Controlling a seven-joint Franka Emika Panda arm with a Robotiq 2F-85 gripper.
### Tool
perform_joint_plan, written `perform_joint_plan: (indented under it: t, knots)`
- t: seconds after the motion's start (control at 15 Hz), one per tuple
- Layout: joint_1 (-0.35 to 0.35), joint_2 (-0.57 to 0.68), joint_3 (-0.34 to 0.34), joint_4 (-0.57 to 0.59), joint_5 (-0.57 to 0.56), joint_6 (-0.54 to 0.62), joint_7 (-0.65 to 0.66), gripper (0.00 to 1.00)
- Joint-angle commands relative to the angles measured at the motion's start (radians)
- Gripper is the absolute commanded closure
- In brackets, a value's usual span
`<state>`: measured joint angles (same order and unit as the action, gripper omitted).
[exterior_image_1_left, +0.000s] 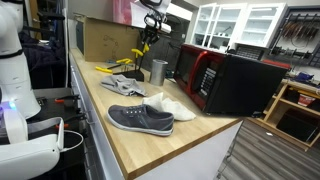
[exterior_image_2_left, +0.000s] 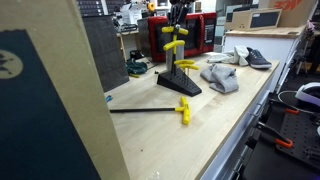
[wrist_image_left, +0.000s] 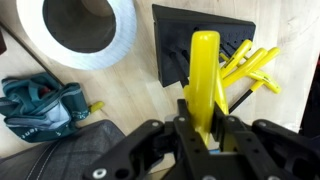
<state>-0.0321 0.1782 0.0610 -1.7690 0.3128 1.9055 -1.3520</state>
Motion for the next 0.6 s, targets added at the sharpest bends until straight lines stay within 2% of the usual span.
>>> perform_joint_plan:
  t: [0.0, 0.53]
  knots:
    - [0.001, -0.024, -0.001, -0.028, -0.011, 0.045, -0.03, 0.94]
    - [0.037, -0.029, 0.022, -0.037, -0.088, 0.033, -0.017, 0.94]
